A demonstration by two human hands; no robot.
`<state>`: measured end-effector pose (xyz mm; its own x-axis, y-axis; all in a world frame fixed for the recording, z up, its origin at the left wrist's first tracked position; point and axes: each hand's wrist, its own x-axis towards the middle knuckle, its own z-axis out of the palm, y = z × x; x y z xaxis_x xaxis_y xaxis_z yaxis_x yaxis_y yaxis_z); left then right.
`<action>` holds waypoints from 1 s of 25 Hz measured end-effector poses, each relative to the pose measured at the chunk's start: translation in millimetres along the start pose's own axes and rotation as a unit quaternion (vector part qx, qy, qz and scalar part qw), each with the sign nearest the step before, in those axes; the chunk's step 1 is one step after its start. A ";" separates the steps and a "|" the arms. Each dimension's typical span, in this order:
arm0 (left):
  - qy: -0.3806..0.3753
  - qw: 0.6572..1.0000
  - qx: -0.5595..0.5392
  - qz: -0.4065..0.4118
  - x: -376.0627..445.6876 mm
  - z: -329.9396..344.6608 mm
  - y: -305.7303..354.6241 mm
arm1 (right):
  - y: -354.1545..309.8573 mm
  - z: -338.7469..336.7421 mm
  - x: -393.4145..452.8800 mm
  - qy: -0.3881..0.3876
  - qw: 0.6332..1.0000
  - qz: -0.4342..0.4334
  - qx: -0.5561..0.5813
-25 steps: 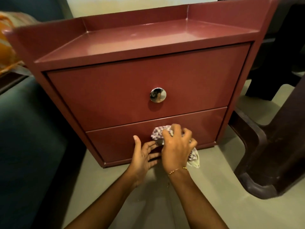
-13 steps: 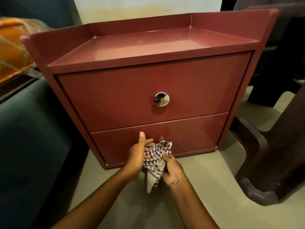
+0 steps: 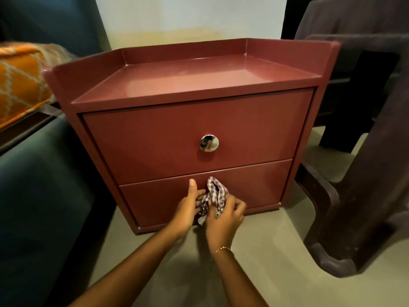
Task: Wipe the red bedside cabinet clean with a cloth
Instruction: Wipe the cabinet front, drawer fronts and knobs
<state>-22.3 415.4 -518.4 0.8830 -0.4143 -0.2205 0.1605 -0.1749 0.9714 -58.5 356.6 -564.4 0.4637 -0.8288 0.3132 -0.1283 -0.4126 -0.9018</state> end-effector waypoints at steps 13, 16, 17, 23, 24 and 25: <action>0.031 0.997 -0.013 0.066 -9.3 -6.8 29.0 | -8.4 -35.5 50.0 0.031 0.984 0.175 0.031; 0.117 0.970 -0.064 0.206 -8.9 -2.8 72.2 | -65.3 -45.0 49.7 0.108 0.987 -0.084 0.079; 0.117 0.967 -0.061 0.219 -8.5 -1.6 81.9 | -83.7 -41.3 48.7 0.097 0.980 -0.166 0.049; 0.040 0.986 -0.047 0.152 -17.1 -4.9 107.0 | -74.2 -49.3 77.5 0.063 0.998 -0.029 -0.006; 0.031 0.988 -0.037 0.144 -18.6 -7.3 111.4 | -71.4 -54.3 80.4 0.072 0.997 -0.014 0.013; 0.033 0.990 -0.021 0.139 -19.1 -8.9 115.7 | -72.0 -55.8 82.5 0.076 0.996 -0.036 0.028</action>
<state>-16.7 411.1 -400.9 0.9225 -0.3814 0.0600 -0.0748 -0.0241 0.9969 -59.9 296.8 -456.9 0.3319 -0.8467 0.4158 -0.0483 -0.4555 -0.8889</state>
